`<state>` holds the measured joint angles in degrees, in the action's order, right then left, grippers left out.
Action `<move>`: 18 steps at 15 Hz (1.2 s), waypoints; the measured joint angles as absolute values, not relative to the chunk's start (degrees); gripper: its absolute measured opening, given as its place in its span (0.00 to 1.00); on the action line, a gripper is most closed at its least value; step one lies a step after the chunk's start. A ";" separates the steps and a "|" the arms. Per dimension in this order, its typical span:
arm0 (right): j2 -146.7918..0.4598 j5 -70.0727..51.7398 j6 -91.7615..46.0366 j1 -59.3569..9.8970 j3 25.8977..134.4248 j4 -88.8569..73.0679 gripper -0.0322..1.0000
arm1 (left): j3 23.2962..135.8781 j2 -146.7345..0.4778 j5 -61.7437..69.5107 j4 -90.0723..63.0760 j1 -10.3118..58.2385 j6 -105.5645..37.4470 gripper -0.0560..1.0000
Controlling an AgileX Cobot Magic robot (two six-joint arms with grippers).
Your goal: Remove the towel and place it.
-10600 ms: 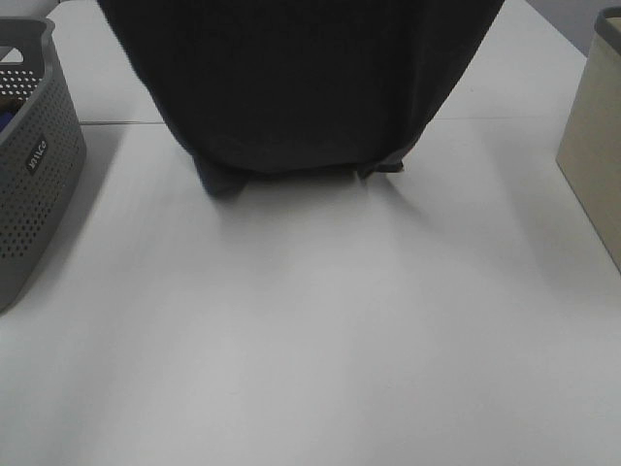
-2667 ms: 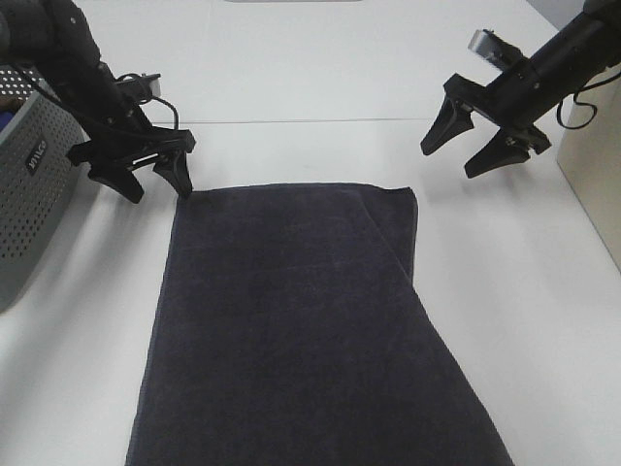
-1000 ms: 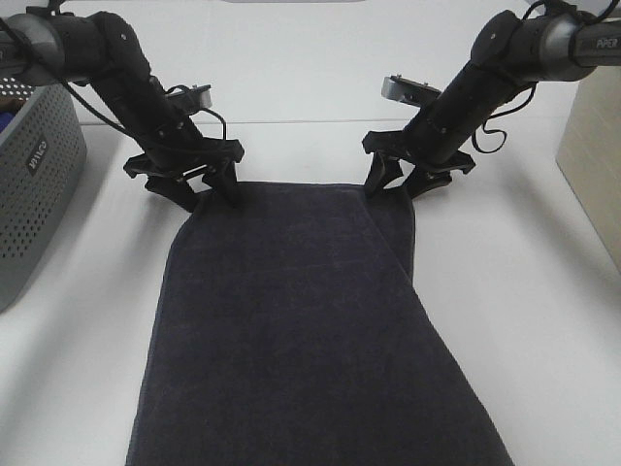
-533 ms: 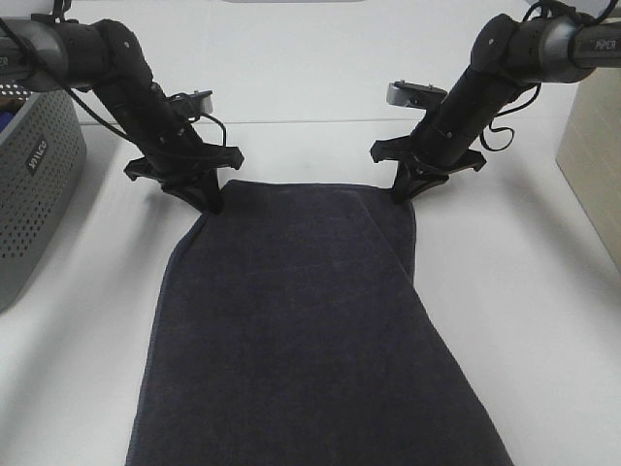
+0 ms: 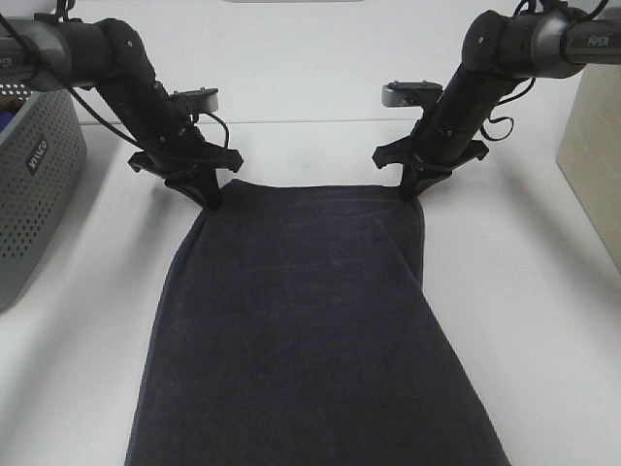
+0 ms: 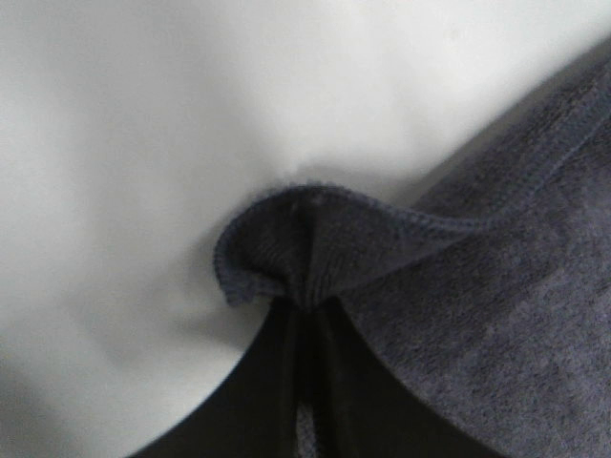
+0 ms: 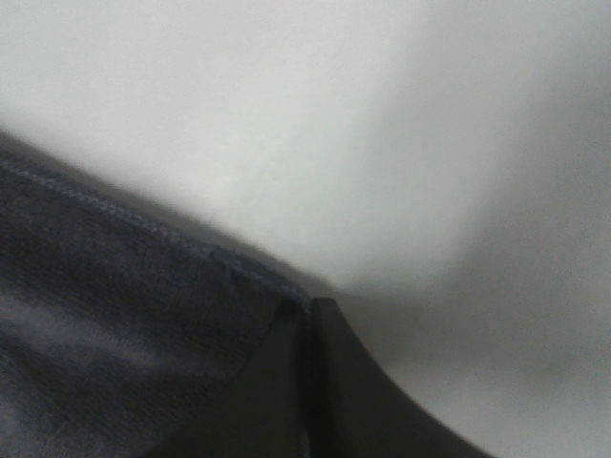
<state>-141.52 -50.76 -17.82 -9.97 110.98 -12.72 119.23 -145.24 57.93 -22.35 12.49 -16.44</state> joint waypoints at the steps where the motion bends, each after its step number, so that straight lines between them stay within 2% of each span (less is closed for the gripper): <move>1: -141.52 -50.99 -17.82 -9.97 112.30 -9.63 0.04 | 120.72 -145.36 57.93 -21.66 12.49 -16.56 0.07; 6: -141.58 -50.19 -18.22 -9.91 119.98 -4.13 0.04 | 130.81 -145.42 57.35 -19.94 12.66 -16.73 0.07; 10: -141.35 -47.15 -19.37 -9.91 129.83 -3.90 0.04 | 131.84 -145.42 54.32 -19.31 12.66 -16.90 0.07; 18: -141.64 -44.86 -19.77 -9.91 130.46 -0.86 0.04 | 131.84 -145.42 43.26 -17.99 12.72 -18.28 0.07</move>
